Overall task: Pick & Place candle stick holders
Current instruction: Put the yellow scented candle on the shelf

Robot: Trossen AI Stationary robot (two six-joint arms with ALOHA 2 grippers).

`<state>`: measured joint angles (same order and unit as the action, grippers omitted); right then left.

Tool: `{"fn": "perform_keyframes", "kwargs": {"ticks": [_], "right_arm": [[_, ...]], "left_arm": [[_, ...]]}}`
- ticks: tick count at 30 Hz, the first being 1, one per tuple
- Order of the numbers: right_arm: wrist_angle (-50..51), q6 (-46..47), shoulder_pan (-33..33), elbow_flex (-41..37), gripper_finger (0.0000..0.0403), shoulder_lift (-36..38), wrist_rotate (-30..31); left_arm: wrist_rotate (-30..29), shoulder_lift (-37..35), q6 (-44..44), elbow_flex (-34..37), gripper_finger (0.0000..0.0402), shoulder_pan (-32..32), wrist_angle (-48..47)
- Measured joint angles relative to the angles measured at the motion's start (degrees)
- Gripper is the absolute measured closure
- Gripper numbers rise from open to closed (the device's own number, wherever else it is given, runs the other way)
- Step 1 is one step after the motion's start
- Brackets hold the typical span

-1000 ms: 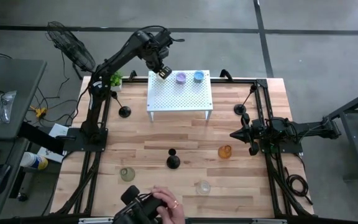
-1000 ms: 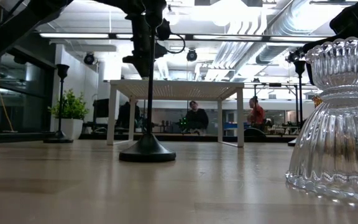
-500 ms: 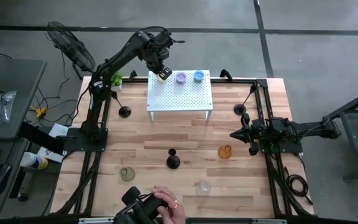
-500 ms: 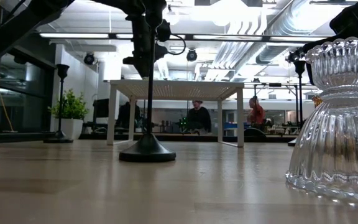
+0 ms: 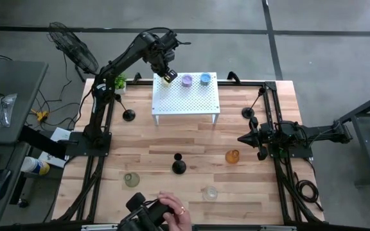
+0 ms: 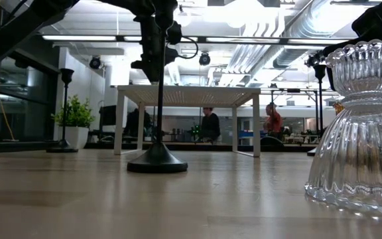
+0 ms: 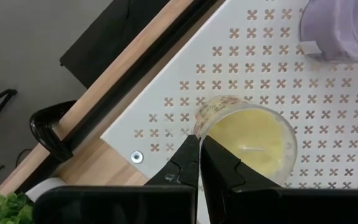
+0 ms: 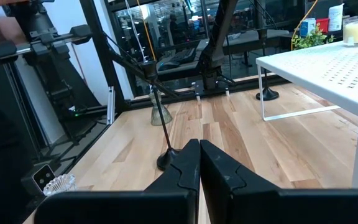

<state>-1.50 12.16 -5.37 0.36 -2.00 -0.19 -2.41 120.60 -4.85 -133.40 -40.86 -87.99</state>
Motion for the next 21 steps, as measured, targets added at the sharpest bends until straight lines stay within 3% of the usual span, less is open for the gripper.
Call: {"fn": "perform_keyframes", "kwargs": {"ticks": [21], "right_arm": [[0.0, 0.0, 0.0, 0.0, 0.0401, 0.0, 0.0]], "left_arm": [[-0.1, 0.3, 2.1, 0.0, 0.0386, 0.0, 0.6]]}}
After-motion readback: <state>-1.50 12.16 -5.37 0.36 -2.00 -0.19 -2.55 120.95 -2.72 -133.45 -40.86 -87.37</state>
